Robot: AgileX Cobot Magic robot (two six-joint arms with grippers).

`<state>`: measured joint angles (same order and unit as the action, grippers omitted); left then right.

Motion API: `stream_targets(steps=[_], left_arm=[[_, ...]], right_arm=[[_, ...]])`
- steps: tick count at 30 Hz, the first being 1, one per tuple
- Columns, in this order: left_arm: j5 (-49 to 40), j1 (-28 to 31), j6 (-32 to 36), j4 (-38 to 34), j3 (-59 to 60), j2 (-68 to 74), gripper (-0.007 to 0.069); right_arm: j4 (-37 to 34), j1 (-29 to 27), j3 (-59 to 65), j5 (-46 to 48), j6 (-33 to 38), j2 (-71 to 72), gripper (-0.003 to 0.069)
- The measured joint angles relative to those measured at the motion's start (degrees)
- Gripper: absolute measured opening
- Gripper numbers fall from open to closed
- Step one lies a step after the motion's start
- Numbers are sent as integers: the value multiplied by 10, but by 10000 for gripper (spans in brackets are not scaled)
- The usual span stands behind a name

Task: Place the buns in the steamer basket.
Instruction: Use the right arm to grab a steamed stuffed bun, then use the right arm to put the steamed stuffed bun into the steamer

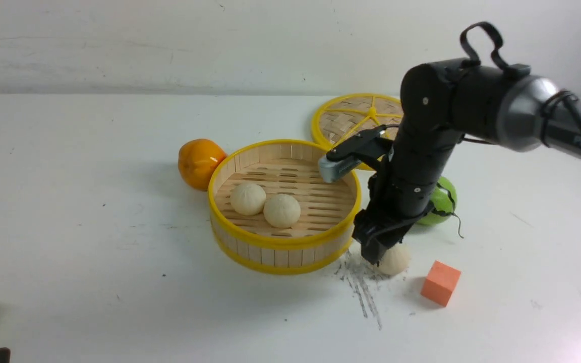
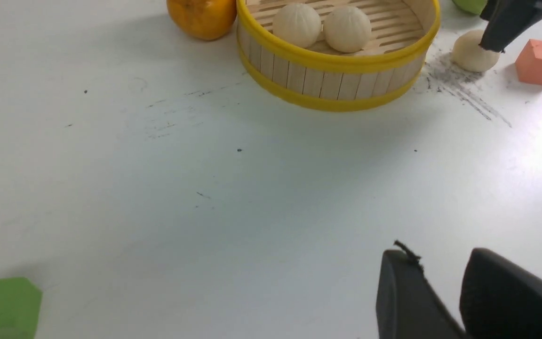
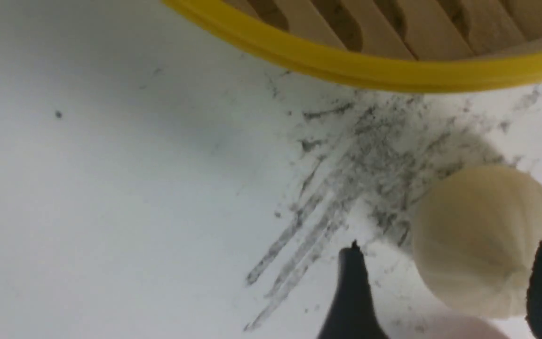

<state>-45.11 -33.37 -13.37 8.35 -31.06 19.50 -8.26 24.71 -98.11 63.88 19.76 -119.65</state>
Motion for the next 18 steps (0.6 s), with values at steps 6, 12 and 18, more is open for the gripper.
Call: stream_targets(steps=[6,12,18], left_arm=[[-3,0,0,1,16,0,185],[-2,0,0,0,24,0,192],[12,0,0,0,25,0,199]], right_arm=[[34,0,-5,-20,-23,-37,422],[46,0,-6,-32,-33,-38,259],[47,1,-33,-5,-35,-38,13]])
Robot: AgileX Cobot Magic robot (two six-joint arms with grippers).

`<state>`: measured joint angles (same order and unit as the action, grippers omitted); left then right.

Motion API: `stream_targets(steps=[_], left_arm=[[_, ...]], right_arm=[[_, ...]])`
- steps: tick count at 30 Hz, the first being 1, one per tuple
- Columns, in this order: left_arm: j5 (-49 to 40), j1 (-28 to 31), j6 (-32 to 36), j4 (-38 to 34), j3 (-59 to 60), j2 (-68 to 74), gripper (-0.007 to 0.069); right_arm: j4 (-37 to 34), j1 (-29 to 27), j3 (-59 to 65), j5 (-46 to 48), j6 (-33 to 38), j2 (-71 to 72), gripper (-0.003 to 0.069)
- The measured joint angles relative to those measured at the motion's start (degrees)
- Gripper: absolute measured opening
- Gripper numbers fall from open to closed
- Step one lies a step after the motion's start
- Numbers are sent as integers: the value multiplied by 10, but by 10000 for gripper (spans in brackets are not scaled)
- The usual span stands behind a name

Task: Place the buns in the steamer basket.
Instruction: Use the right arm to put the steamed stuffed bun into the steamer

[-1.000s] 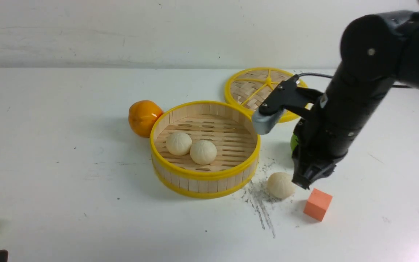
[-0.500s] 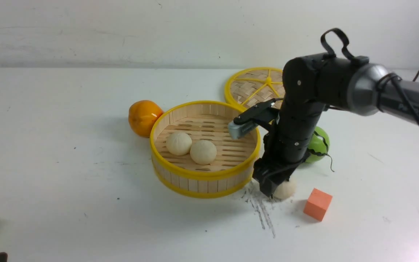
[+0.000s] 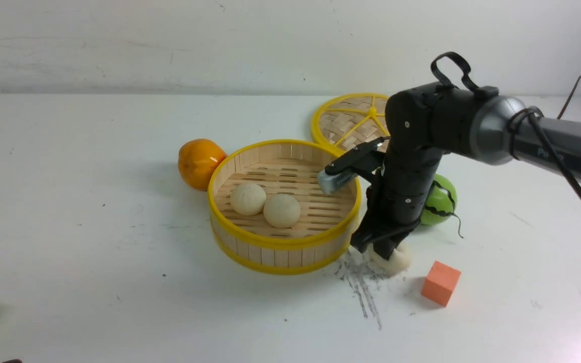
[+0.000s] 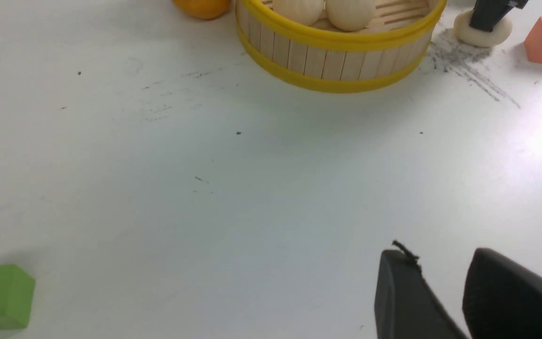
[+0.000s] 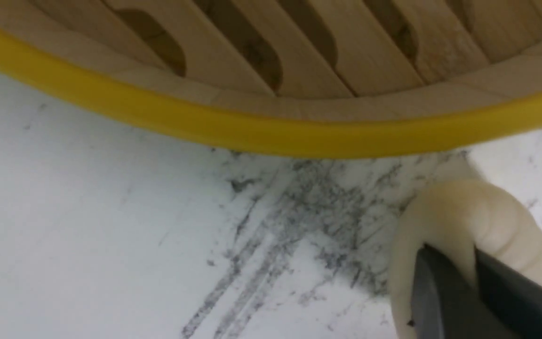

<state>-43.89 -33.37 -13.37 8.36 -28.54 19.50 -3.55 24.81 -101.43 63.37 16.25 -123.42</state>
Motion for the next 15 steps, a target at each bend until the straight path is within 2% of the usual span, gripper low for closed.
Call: stream_targets(steps=[5,8,15], left_arm=[[1,0,0,0,0,0,201],[1,0,0,0,0,0,203],[2,0,0,0,0,0,211]], right_arm=[[7,14,-92,55,-3,-1,13],[9,31,-154,57,-8,-2,13],[-2,45,-218,-26,-27,-31,18]])
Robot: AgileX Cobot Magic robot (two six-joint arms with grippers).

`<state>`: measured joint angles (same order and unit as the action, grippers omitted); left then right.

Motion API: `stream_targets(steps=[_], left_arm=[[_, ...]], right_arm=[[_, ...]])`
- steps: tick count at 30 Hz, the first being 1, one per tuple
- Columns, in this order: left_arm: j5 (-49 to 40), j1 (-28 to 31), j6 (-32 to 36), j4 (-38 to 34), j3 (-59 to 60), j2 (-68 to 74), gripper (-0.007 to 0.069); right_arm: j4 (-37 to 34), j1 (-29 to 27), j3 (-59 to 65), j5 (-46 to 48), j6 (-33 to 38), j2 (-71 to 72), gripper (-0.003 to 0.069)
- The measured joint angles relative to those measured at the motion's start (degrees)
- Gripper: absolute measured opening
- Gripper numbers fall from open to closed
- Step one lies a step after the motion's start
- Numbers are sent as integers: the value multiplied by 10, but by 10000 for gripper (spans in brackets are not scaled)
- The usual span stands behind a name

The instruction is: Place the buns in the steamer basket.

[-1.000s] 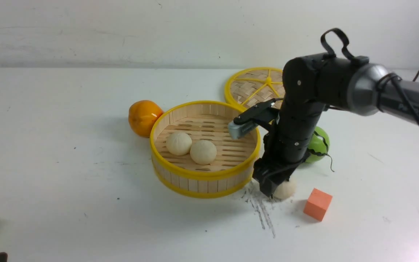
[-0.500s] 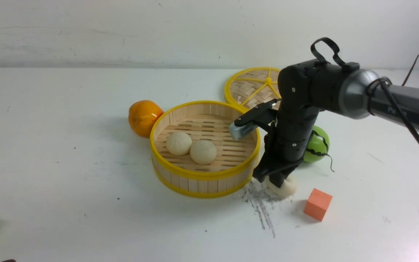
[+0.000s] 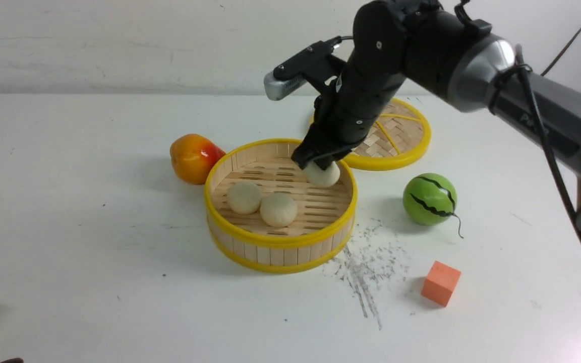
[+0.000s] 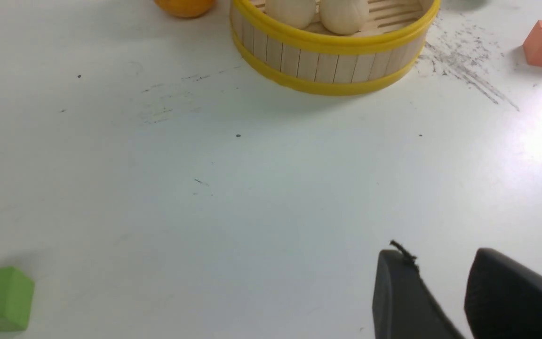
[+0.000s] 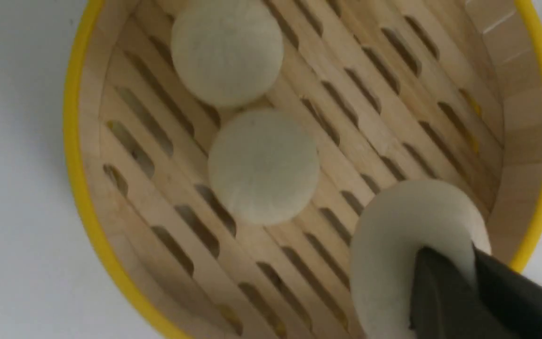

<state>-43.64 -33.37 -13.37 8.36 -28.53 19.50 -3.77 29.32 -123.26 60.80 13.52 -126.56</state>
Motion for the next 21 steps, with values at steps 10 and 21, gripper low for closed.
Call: stream_targets(steps=[10,21], left_arm=[[-2,0,0,0,0,0,217],[-3,0,0,0,0,0,231]], right_arm=[[3,-1,0,-20,-35,-73,206],[2,-1,-71,79,-56,-15,539]])
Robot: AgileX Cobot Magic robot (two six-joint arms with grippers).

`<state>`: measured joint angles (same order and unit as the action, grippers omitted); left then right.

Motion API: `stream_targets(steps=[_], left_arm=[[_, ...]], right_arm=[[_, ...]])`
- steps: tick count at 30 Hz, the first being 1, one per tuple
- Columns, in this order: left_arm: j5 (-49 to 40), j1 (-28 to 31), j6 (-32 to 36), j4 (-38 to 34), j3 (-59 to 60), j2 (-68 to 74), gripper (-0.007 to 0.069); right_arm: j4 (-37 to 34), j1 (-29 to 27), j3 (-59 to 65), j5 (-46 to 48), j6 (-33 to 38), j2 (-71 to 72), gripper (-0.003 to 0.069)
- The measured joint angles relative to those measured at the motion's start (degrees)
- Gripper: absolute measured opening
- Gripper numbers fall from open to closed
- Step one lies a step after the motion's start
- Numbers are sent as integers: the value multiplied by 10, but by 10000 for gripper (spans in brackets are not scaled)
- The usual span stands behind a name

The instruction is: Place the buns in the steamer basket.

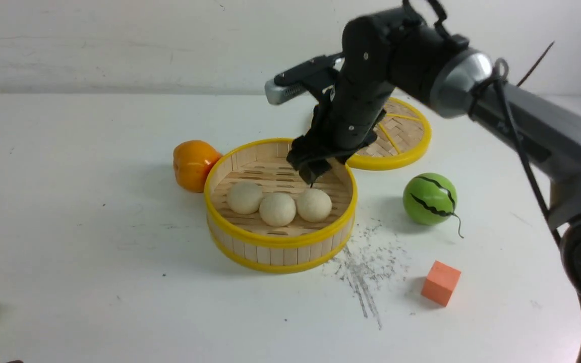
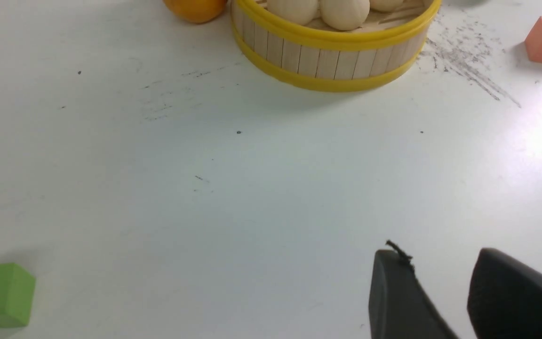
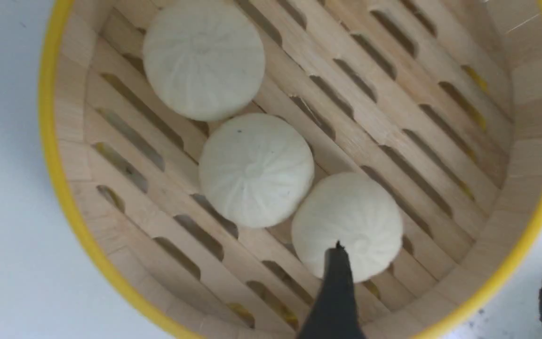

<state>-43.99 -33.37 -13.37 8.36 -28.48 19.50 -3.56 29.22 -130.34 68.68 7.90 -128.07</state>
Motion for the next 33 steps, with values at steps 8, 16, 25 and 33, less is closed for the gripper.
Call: stream_targets(steps=[8,16,25,33], left_arm=[[-1,0,0,0,0,0,237],[-1,0,0,0,0,0,237],[-1,0,0,0,0,0,237],[-4,0,0,0,0,0,237]], right_arm=[[-2,0,-14,29,15,118,347],[-21,0,79,34,21,298,-16],[-52,0,359,37,24,585,-20],[-87,0,643,-133,24,847,-18]])
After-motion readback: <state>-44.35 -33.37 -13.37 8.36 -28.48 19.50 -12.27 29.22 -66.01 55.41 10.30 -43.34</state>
